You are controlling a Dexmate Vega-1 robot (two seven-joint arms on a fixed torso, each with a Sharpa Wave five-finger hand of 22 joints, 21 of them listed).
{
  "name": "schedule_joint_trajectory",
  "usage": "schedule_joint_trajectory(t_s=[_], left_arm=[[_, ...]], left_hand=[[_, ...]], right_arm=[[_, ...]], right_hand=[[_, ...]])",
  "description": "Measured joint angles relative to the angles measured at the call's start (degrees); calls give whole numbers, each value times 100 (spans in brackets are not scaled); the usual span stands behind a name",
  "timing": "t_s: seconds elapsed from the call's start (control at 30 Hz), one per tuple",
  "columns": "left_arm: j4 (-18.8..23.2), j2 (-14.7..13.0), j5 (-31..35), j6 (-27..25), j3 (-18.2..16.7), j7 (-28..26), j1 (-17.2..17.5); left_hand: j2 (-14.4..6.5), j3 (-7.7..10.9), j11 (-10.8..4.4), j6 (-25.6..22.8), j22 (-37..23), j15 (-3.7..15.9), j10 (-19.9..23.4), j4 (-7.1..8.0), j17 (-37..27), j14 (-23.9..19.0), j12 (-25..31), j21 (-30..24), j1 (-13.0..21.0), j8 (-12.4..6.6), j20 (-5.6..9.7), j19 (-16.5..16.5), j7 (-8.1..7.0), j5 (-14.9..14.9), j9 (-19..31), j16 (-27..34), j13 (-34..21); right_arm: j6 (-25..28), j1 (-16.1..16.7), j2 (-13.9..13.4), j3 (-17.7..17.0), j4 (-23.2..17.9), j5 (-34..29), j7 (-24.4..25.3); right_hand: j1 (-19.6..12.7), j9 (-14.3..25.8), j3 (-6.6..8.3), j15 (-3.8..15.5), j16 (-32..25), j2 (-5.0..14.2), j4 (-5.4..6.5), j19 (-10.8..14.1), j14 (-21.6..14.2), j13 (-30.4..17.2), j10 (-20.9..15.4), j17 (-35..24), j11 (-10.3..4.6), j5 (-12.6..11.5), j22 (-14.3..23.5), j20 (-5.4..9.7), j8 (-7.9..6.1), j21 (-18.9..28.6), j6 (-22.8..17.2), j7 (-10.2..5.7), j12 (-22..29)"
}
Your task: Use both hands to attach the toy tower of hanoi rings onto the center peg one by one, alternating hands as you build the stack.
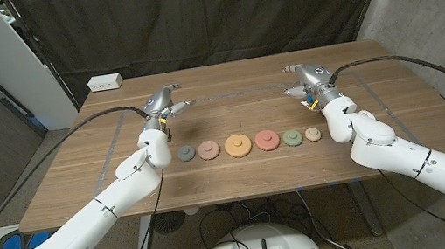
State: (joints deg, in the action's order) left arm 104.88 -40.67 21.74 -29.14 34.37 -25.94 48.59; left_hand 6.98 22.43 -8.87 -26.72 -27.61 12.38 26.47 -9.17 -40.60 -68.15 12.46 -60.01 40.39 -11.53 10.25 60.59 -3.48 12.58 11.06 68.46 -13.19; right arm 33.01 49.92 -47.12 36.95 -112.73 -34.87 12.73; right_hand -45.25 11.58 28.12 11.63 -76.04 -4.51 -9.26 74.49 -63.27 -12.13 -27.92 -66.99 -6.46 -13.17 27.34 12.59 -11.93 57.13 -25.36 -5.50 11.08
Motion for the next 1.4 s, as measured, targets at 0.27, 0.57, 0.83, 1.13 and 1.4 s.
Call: schedule_joint_trajectory(t_s=[0.27, 0.57, 0.83, 1.13, 1.4], left_arm=[[149, -79, 168, -388, 124, 219, -67], [246, -179, 276, -585, 222, 396, -129], [268, -250, 296, -625, 261, 542, -168], [269, -331, 297, -589, 267, 620, -183], [266, -410, 293, -561, 222, 626, -182]], left_hand=[[-21, 0, 0, -60, 0, 7, 0, 0, 24, 7, 0, -39, 21, 0, 12, -11, 1, 40, 0, 21, 0], [-21, 1, -5, -89, 27, 21, 76, 0, 39, 21, 0, -60, 21, 0, -20, -42, -28, 40, 0, 21, 1], [-21, -63, -5, -89, 53, 21, 76, 31, 51, 21, 0, -103, 21, 0, -21, -41, -28, 40, 0, 33, 1], [-21, -102, 4, -121, 79, 10, 84, 23, 80, 31, 0, -124, 20, 0, -33, -92, -60, 58, 0, 33, 1], [-21, -102, 18, -121, 106, 10, 98, 23, 80, 31, 0, -146, 20, 0, -42, -101, -60, 101, 0, 44, 1]], right_arm=[[144, -29, 9, 69, -42, -44, -177], [255, -29, 25, 95, -102, -45, -275], [307, -25, 23, 99, -201, 30, -388], [528, -49, -13, 177, -413, -3, -646], [756, -62, -20, 208, -469, -182, -891]], right_hand=[[-38, 0, 0, 29, 61, -38, 0, 0, -30, 0, 63, -15, 63, 32, -49, 0, 0, 0, 0, 41, 0], [-77, 0, 0, 29, 105, 0, 0, 0, -30, 0, 62, 4, 63, 32, -79, 0, 0, 30, 0, 41, 0], [-76, 0, 0, 27, 126, 0, 0, 0, -53, 1, 95, -21, 92, 32, -105, 0, 0, 29, 0, 41, 0], [-76, 0, -24, 27, 190, 0, 24, 0, -53, 1, 145, -42, 103, 32, -105, 0, 0, 68, 30, 73, 0], [-52, 0, -24, 27, 194, -24, 24, 0, -53, 1, 166, -73, 125, 32, -132, 0, 0, 68, 34, 136, 0]])
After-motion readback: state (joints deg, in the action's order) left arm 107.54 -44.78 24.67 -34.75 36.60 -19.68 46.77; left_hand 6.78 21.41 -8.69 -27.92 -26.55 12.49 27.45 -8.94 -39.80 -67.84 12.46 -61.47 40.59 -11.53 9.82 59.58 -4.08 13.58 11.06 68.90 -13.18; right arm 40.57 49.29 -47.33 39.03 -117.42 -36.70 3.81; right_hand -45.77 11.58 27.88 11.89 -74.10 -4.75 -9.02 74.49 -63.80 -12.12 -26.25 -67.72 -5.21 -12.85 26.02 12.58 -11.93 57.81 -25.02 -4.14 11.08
